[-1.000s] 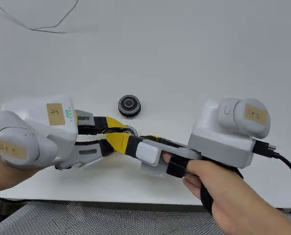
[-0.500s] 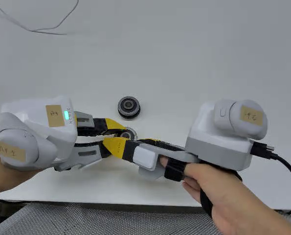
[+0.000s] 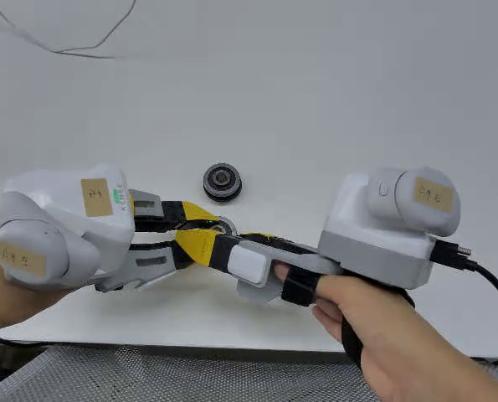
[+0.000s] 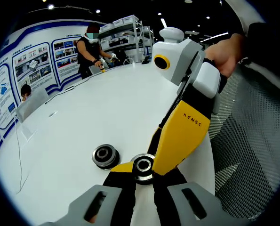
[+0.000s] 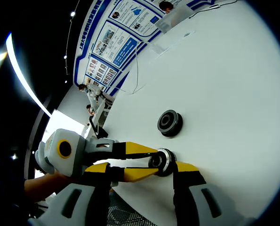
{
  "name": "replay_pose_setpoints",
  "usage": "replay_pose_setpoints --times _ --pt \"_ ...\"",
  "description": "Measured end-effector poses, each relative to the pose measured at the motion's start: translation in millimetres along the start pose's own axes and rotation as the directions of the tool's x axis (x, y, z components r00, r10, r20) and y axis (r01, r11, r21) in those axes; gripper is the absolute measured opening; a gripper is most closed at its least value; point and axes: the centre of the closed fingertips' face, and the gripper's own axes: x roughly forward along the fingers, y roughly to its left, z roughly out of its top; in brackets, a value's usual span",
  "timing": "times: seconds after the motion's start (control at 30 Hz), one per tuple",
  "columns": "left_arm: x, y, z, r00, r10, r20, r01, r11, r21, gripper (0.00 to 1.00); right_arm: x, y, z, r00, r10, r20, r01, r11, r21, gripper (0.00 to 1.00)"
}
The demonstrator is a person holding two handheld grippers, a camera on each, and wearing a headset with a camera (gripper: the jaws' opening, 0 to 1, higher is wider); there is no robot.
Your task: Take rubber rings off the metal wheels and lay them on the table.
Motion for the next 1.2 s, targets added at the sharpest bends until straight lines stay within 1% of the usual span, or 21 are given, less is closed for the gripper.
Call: replay_pose_setpoints --times 0.07,0.17,0.23,0.3,0.47,0.53,0.6,0.73,0.87,1.13,1.2 --pt "0.1 0.0 0.2 1.0000 0.000 0.001 0.000 1.000 -0.001 0.12 -1.4 -0.2 0.4 1.0000 0.004 0.003 -0.004 1.000 0.010 0.55" --pt "-0.1 0.1 -0.5 1.0000 0.001 0.000 -0.001 1.000 -0.003 0.12 0.7 -2.0 -1.3 0.9998 0.020 0.005 -0.020 0.999 0.045 0.53" --pt "-0.1 1.3 -1.8 1.0000 0.001 -0.001 -0.001 1.000 -0.004 0.12 1.3 -4.1 -1.1 0.9999 0.013 0.008 -0.014 0.999 0.035 0.51" --pt "-0.1 1.6 -2.5 1.0000 0.001 -0.002 -0.001 1.000 -0.003 0.12 0.1 -3.5 0.1 0.9998 0.016 0.015 -0.016 0.999 0.044 0.51" --pt "0.7 1.6 -1.6 1.0000 0.001 -0.003 -0.001 1.000 -0.003 0.13 -1.9 -5.2 -0.4 0.9998 0.009 0.016 -0.009 0.999 0.033 0.49" --pt "0.8 1.7 -1.6 1.0000 0.000 -0.003 0.000 1.000 -0.003 0.13 -3.9 -8.2 -0.5 0.9999 -0.002 0.017 0.001 0.999 0.036 0.46" --pt "1.1 1.7 -1.5 1.0000 0.000 -0.004 0.000 1.000 -0.004 0.13 -3.6 -9.8 -0.5 0.9999 0.003 0.015 -0.003 0.999 0.033 0.44" --pt "1.1 2.0 -2.1 1.0000 0.000 -0.003 0.000 1.000 -0.004 0.13 -2.7 -11.9 0.3 0.9998 -0.006 0.020 0.005 0.999 0.041 0.40" --pt "1.2 2.5 -3.0 1.0000 0.000 -0.002 0.000 1.000 -0.005 0.13 -3.3 -19.2 2.0 0.9994 -0.020 0.028 0.018 0.998 0.062 0.34" --pt "1.5 2.5 -2.6 1.0000 0.000 0.000 0.000 1.000 -0.007 0.13 -1.4 -29.4 2.4 0.9984 -0.048 0.030 0.046 0.996 0.074 0.22" --pt "1.7 2.5 -2.5 1.0000 0.001 0.000 -0.001 1.000 -0.008 0.13 -1.0 -33.1 2.6 0.9981 -0.054 0.030 0.051 0.995 0.088 0.19"
